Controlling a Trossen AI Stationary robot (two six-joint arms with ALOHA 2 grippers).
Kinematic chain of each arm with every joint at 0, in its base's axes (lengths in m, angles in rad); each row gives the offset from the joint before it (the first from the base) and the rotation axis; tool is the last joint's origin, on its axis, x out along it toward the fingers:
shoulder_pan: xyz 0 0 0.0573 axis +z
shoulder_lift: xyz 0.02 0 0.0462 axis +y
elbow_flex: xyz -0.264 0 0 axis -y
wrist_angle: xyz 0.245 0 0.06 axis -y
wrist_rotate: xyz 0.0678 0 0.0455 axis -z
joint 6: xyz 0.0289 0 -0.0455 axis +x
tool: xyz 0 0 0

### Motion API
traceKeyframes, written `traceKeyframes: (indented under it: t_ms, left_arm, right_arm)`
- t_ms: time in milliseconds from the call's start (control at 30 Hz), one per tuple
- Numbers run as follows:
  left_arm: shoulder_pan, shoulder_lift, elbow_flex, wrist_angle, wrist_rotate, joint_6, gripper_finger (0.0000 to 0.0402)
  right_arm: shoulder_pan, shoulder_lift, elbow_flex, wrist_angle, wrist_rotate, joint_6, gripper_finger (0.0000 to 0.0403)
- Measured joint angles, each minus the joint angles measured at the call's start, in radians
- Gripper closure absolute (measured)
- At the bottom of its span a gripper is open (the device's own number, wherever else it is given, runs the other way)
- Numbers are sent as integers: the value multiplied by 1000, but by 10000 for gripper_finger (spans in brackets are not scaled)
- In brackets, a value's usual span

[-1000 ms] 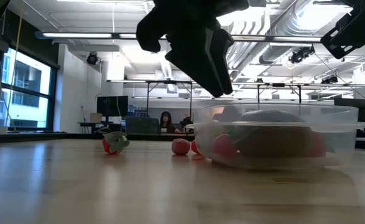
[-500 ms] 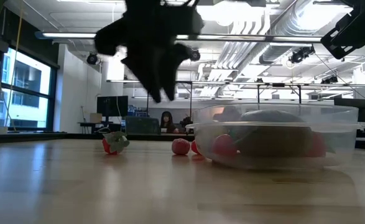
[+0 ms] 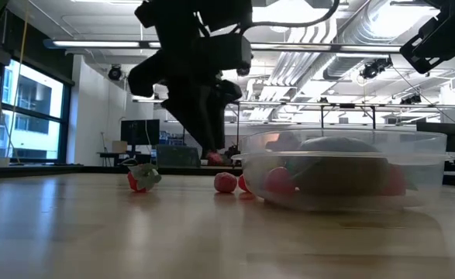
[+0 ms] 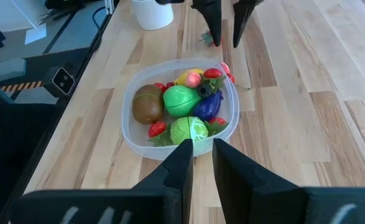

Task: Pick and placing Produce into tupperware
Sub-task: Put the apricot into the transparent bin

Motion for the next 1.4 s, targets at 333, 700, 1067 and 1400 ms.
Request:
traceKeyframes:
  t_ms: [333,700,1067,1400]
  left_arm:
    - [-2,14,1,29,3,0,201]
    - [-2,77,0,82,44,17,190]
    - [-2,118,1,122,77,18,190]
    - [-2,125,0,128,84,22,190]
  right_arm:
    - [0,0,0,1,0,0,352]
    - [0,0,0,-4,0,0,352]
    - [0,0,0,-14,0,0,352]
    - [0,0,0,-21,0,0,352]
